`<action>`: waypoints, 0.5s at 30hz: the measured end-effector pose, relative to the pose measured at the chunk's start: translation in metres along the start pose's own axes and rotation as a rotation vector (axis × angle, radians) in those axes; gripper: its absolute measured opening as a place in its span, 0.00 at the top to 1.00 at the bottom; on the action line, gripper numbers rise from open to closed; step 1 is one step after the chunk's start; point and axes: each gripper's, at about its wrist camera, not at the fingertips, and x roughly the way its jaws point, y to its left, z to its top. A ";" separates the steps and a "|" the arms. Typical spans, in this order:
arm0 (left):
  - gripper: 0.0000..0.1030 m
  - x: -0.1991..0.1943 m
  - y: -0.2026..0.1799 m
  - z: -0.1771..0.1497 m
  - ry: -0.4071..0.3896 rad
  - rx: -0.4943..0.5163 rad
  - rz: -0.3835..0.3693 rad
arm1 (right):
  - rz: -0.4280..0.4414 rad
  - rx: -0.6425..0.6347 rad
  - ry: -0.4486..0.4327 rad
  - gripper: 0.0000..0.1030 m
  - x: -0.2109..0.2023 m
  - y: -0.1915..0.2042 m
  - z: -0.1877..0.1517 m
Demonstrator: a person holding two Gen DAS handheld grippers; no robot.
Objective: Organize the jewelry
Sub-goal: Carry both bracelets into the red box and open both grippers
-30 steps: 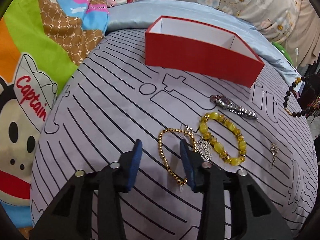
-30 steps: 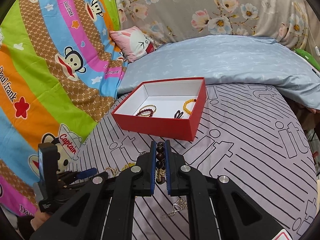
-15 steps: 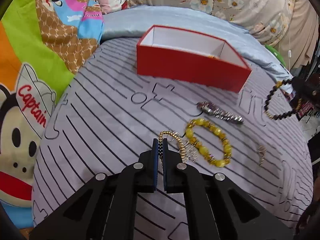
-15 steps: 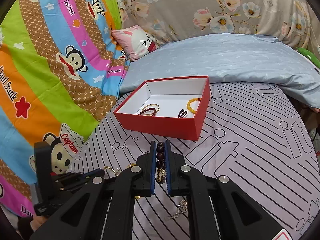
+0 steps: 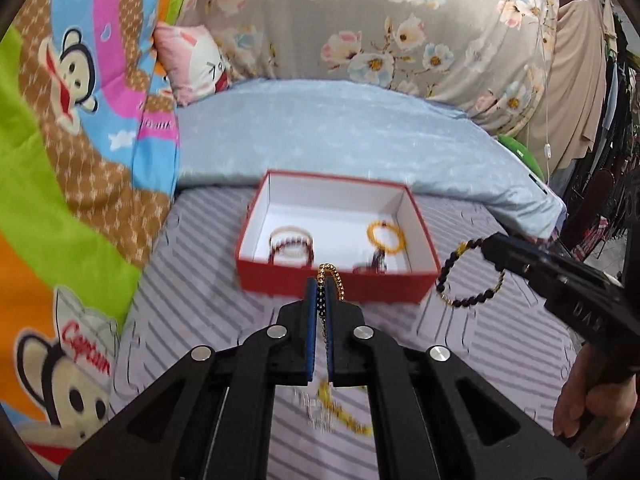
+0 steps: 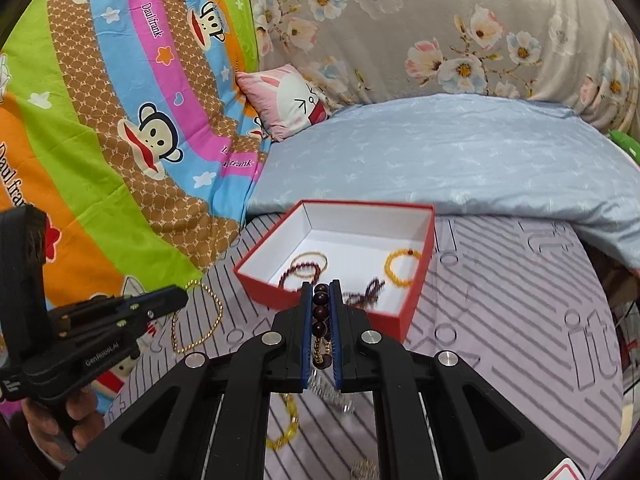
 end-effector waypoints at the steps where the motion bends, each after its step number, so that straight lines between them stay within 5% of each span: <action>1: 0.98 0.004 0.000 0.008 -0.005 -0.001 0.003 | -0.004 -0.008 -0.004 0.93 0.007 0.000 0.008; 9: 0.98 0.051 0.004 0.062 -0.027 -0.031 -0.022 | 0.016 0.021 -0.009 0.93 0.057 -0.014 0.044; 15: 0.98 0.092 0.004 0.073 0.005 -0.025 -0.017 | 0.019 0.008 0.027 0.93 0.096 -0.015 0.048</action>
